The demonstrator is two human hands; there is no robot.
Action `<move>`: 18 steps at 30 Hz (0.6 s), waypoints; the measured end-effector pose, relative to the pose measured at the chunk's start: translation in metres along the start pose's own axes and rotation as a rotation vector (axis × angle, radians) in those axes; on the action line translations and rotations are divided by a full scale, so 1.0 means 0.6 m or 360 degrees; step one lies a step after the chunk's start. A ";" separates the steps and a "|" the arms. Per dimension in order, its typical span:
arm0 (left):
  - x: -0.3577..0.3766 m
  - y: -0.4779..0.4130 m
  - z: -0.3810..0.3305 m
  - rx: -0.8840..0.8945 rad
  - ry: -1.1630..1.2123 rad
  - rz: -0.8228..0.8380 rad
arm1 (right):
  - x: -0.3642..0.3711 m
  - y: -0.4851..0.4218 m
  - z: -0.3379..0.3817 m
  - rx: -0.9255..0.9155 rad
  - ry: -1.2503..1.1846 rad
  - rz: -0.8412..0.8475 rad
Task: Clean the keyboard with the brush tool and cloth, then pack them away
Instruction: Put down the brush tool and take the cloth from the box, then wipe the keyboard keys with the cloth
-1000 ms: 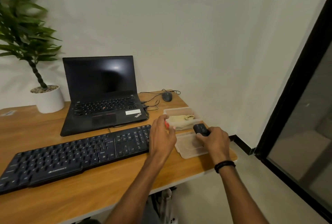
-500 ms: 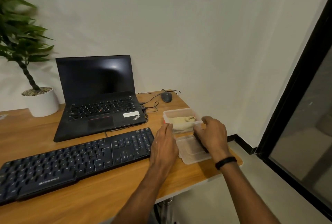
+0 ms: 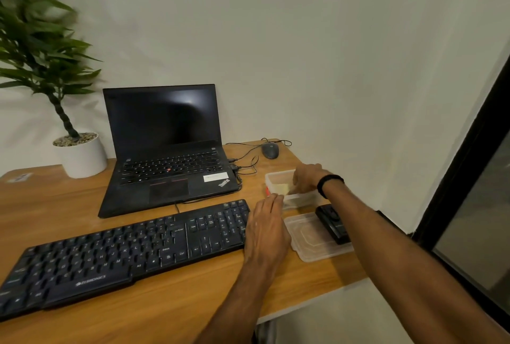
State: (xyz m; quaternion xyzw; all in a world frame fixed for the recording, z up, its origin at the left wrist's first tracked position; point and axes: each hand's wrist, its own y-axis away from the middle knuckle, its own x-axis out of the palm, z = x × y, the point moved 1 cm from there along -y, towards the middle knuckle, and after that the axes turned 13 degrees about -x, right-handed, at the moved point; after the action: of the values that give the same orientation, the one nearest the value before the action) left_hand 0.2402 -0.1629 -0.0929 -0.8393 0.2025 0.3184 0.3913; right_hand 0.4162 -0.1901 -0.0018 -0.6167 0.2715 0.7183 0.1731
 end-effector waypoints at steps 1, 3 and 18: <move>0.001 0.000 0.000 0.0000 0.0004 -0.0008 | 0.000 -0.002 -0.001 0.0008 0.0010 0.0006; 0.002 0.000 -0.002 -0.0008 -0.0003 -0.0016 | -0.003 -0.002 -0.001 0.0008 0.0012 0.0029; -0.029 -0.006 -0.008 -0.0154 0.0376 -0.0131 | -0.055 0.095 0.029 -0.0126 -0.0604 -0.0953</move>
State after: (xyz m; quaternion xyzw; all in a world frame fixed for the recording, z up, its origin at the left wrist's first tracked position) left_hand 0.2317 -0.1630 -0.0767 -0.8965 0.1969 0.2105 0.3365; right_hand 0.3750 -0.2222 0.0421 -0.5306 0.0137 0.7475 0.3992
